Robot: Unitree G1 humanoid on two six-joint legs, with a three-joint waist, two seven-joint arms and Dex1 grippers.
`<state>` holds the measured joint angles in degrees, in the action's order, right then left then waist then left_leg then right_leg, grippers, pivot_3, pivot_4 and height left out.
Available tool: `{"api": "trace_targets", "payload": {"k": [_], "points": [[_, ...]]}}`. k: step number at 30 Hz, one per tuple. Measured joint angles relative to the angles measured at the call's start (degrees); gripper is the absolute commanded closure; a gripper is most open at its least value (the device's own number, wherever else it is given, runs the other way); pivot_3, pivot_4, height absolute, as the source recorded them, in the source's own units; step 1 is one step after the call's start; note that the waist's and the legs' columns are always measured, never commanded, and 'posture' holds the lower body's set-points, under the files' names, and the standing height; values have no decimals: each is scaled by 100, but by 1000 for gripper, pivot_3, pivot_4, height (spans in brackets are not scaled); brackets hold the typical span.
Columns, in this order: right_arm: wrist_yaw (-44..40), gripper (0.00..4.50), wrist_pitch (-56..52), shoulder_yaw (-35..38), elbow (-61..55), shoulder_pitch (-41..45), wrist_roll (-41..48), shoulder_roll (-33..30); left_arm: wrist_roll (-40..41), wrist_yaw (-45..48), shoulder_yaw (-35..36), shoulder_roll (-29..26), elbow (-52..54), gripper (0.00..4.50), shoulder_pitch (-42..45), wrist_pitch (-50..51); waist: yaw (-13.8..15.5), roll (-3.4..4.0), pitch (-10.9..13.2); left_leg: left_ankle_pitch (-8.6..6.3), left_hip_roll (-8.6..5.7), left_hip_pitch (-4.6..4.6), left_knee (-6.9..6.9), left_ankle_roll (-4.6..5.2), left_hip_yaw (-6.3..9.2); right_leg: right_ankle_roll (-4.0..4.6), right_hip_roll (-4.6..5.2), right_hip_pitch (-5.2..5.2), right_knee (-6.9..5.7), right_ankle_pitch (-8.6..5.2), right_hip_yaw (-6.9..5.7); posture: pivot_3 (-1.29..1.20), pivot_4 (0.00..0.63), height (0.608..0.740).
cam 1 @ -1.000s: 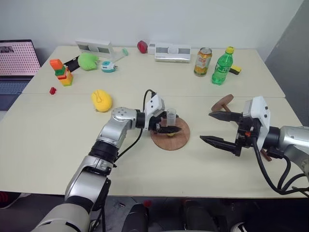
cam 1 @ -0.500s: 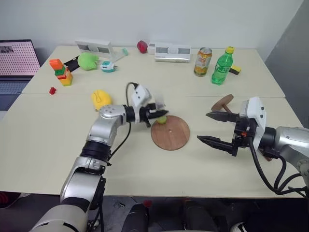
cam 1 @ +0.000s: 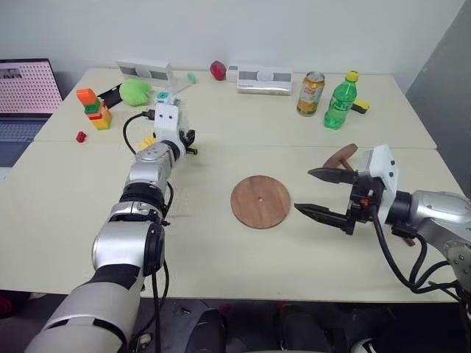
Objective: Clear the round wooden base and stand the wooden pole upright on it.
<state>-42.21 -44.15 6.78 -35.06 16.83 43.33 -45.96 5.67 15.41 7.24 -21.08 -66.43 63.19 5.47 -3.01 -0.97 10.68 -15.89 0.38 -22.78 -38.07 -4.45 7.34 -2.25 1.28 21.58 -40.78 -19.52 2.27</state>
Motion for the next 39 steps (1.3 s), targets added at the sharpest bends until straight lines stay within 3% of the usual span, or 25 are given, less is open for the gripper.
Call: {"api": "trace_targets", "payload": {"k": [1, 3, 15, 28, 32, 39], "points": [[5, 172, 0, -4, 0, 0, 0, 2, 2, -4, 20, 19, -103, 3304, 43, -67, 0, 0, 0, 2, 0, -1, 0, -3, 1, 0, 1, 1, -1, 0, 0, 0, 150, 740], [21, 172, 0, -5, -1, 1, 1, 22, -14, -19, 55, 71, -266, 2600, 108, -185, 1, 0, 0, 2, -1, 1, 0, -4, 0, 0, 1, 0, -1, 0, 0, 0, 150, 740], [155, 172, -5, -4, -40, -1, 10, 55, -14, 174, 222, 164, -637, 94, 78, -202, -24, -1, -1, 3, 0, -2, 0, -5, -3, 0, 1, 9, -7, 0, 4, 0, 150, 740], [149, 172, -1, -19, -38, 11, 1, 113, -277, 633, -87, -185, 274, 13, -505, 392, -46, 0, -1, 3, 3, -2, 1, -5, -5, 0, -2, 13, -11, 0, 8, 0, 150, 740], [142, 172, 1, -28, -41, 8, 0, 118, -312, 1004, -330, -471, 1614, 13, -1048, 1400, -57, 0, -1, 3, 6, -2, 0, -6, -3, 1, -4, 15, -13, 0, 8, 0, 150, 740], [118, 172, 1, -25, -36, -21, -8, 105, -251, 1740, -652, -1504, 4487, 13, -1542, 3585, -41, 0, -1, 4, 8, -6, -1, -7, 1, 1, -6, 14, -11, 0, 6, 0, 150, 740]]}}
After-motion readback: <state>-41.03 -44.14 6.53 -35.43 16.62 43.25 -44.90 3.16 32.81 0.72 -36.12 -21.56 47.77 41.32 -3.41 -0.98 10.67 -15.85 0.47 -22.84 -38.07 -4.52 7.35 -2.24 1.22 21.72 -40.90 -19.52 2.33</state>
